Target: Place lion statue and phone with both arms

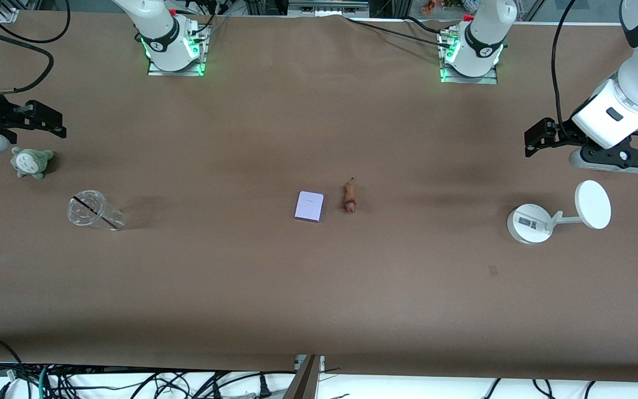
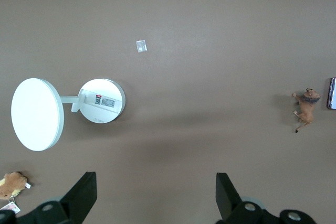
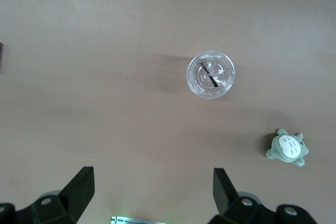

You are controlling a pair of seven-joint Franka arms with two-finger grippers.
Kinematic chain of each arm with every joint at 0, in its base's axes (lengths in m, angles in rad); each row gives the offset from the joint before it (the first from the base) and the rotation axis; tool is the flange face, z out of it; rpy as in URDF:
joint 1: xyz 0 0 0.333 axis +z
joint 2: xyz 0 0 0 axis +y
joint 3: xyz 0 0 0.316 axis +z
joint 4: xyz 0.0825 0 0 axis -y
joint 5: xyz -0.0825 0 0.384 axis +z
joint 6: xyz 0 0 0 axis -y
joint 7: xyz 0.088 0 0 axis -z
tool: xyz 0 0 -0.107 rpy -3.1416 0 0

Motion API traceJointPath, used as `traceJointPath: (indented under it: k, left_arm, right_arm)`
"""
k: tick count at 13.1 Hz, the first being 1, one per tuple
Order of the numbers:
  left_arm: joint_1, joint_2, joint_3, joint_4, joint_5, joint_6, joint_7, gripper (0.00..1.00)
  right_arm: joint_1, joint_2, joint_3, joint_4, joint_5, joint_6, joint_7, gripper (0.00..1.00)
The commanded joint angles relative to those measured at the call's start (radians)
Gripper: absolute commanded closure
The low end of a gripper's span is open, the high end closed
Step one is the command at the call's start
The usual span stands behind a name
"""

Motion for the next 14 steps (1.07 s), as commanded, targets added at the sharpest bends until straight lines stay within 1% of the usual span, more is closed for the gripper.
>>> traceJointPath:
  k: [1,5,7,9,10,11,14]
  left_arm:
    - [-0.005,0.002,-0.004,0.006,0.014,-0.013,-0.007,0.00]
    - [-0.005,0.022,-0.007,0.026,0.008,-0.017,-0.027,0.00]
    - [-0.007,0.076,-0.066,0.026,0.005,-0.017,-0.030,0.00]
    - [-0.008,0.151,-0.114,0.030,-0.001,-0.002,-0.031,0.00]
    - [-0.013,0.184,-0.134,0.032,-0.002,0.019,-0.035,0.00]
    - [-0.036,0.217,-0.145,0.035,-0.002,0.079,-0.057,0.00]
    - [-0.164,0.342,-0.148,0.032,0.009,0.229,-0.224,0.00]
  right_arm:
    - [-0.008,0.010,0.003,0.022,0.015,-0.010,0.013,0.00]
    - [-0.004,0.010,0.005,0.021,0.015,-0.011,0.035,0.00]
    - [-0.004,0.010,0.005,0.021,0.015,-0.013,0.040,0.00]
    - [-0.004,0.010,0.005,0.021,0.015,-0.011,0.040,0.00]
    - [-0.004,0.010,0.005,0.021,0.015,-0.010,0.040,0.00]
    - [-0.004,0.010,0.005,0.019,0.015,-0.011,0.040,0.00]
    - [-0.001,0.010,0.006,0.019,0.013,-0.007,0.039,0.00]
